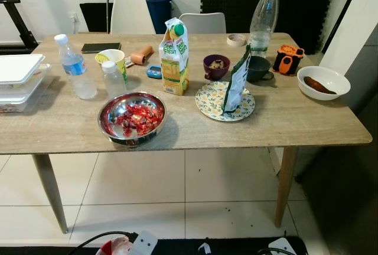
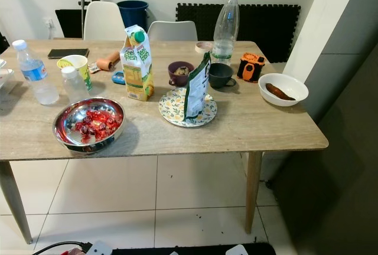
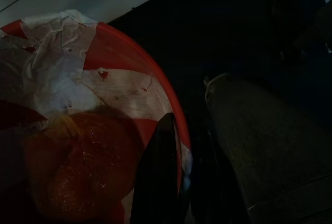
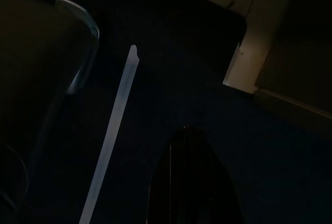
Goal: Restocking fridge
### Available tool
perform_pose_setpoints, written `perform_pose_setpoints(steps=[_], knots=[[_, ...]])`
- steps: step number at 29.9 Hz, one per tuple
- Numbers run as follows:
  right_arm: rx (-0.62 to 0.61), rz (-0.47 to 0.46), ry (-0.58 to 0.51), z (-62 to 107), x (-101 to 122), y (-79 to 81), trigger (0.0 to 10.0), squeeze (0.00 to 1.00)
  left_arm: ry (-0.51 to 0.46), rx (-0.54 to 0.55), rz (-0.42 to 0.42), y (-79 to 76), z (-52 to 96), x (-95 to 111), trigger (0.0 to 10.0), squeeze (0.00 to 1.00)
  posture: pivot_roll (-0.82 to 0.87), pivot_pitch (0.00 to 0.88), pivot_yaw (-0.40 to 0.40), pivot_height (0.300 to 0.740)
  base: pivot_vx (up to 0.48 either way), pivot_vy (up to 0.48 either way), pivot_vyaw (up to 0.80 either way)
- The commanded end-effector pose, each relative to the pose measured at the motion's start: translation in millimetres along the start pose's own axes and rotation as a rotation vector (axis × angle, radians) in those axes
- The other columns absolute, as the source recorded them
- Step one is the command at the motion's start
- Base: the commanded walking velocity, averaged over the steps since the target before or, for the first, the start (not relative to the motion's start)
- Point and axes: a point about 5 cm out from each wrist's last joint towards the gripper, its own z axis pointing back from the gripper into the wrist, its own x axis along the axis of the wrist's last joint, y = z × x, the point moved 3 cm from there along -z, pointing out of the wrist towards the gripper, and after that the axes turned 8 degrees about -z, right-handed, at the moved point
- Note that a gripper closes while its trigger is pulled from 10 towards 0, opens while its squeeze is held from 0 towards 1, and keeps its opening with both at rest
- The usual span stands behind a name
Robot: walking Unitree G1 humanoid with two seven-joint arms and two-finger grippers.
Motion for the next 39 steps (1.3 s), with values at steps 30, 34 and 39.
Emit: perform_pose_setpoints(steps=[30,34,39], knots=[[0.006,-0.002,0.031,0.4,-6.1,-0.9,10.0,0.00,0.082,-0.028,-0.003,-14.5,2.3,-23.6,10.0,0.00,-0.04,0.063,-0.021,0.740,-0.102,0.000,0.00],[0.007,-0.003,0.031,0.4,-6.2,-0.8,10.0,0.00,0.083,-0.028,-0.005,-14.8,2.4,-24.1,10.0,0.00,-0.05,0.066,-0.020,0.740,-0.308,0.000,0.00],[0.009,-0.003,0.031,0.4,-6.2,-0.2,10.0,0.00,0.083,-0.028,-0.004,-15.2,2.4,-24.5,10.0,0.00,-0.04,0.067,-0.021,0.740,-0.313,0.000,0.00]])
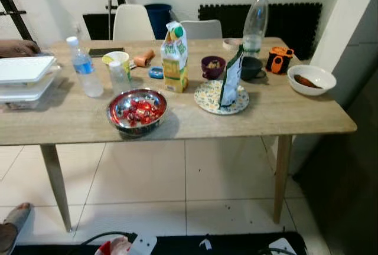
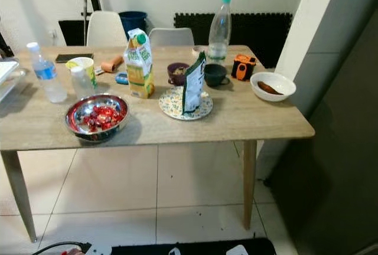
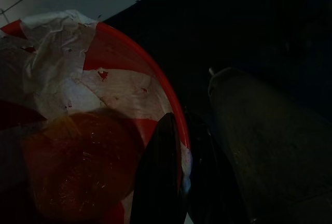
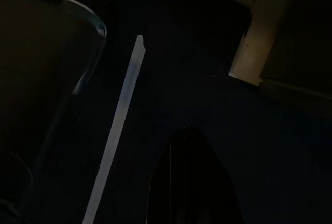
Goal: Restocking fridge
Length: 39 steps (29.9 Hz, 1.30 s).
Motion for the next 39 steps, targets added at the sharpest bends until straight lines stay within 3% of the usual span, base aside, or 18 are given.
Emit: perform_pose_setpoints(steps=[1,39], knots=[[0.011,-0.002,0.022,0.4,-5.8,2.8,10.0,0.00,0.080,-0.048,-0.005,-17.2,2.5,-24.1,10.0,0.00,-0.04,0.067,-0.021,0.740,-0.315,0.000,0.00],[0.020,-0.010,0.029,0.7,-8.0,1.2,10.0,0.00,0.073,-0.059,0.011,-20.6,2.1,-21.8,10.0,0.00,-0.05,0.070,-0.028,0.740,-0.316,0.000,0.00]])
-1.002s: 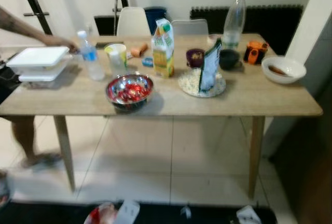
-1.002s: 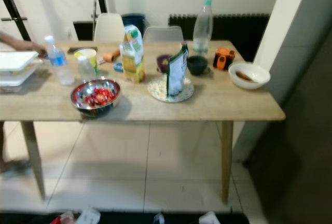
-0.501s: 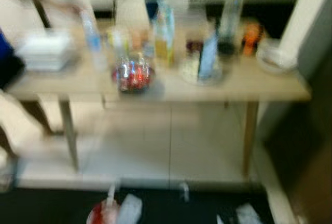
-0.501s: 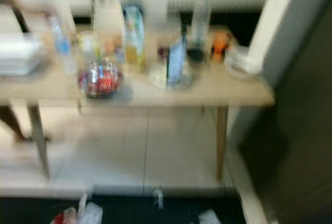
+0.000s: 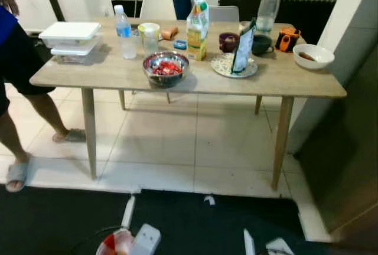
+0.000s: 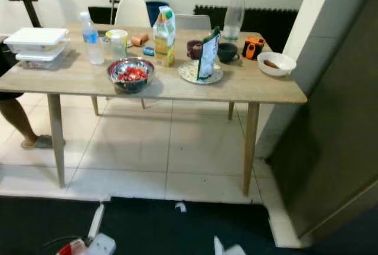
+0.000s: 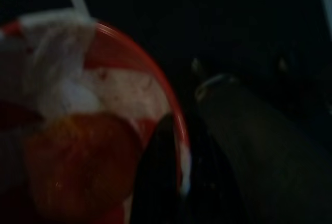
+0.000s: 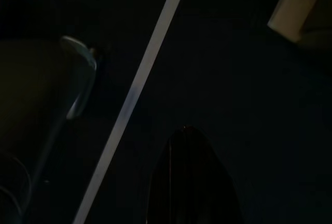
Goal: Restocking fridge
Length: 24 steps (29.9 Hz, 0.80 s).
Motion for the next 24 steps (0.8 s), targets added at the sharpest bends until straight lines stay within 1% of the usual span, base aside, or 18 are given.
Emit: perform_pose_setpoints(steps=[1,5,24], knots=[[0.006,-0.012,0.021,0.6,-6.9,1.4,10.0,0.00,0.118,-0.060,-0.001,-18.2,5.0,-35.1,10.0,0.00,-0.05,0.070,-0.028,0.740,0.000,0.000,0.00],[0.008,-0.006,0.023,0.6,-6.9,1.5,10.0,0.00,0.115,-0.058,0.001,-17.4,5.0,-34.8,10.0,0.00,-0.05,0.065,-0.029,0.740,0.000,0.000,-0.10],[0.013,0.004,0.037,0.6,-8.4,0.8,10.0,0.00,0.108,-0.055,-0.008,-15.6,4.6,-32.8,10.0,0.00,-0.05,0.063,-0.028,0.740,0.000,0.000,-0.79]])
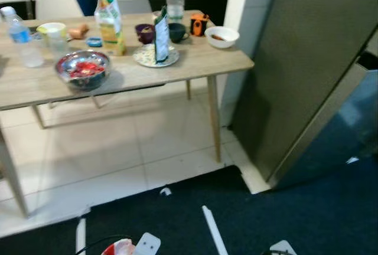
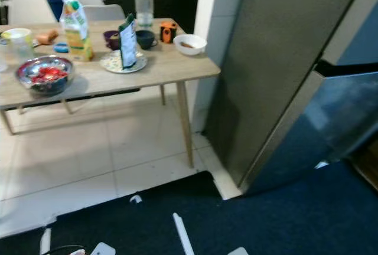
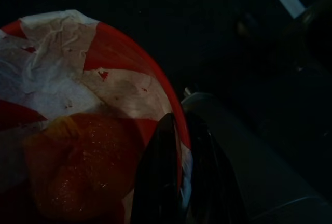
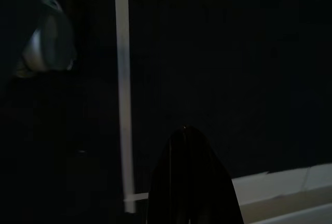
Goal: Restocking fridge
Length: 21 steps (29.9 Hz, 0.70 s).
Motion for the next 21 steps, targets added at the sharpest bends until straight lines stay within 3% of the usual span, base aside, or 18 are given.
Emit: perform_pose_setpoints(steps=[1,21], knots=[[-0.002,0.001,0.023,0.5,-6.0,-1.4,10.0,0.00,0.056,-0.023,-0.008,-7.4,1.7,-16.6,10.0,0.00,-0.05,0.064,-0.028,0.740,0.000,0.000,-0.80],[0.002,-0.015,0.032,0.4,-7.8,1.8,10.0,0.00,0.052,-0.013,-0.013,-5.5,1.9,-16.9,10.0,0.00,-0.05,0.069,-0.023,0.740,0.000,0.000,-0.80]])
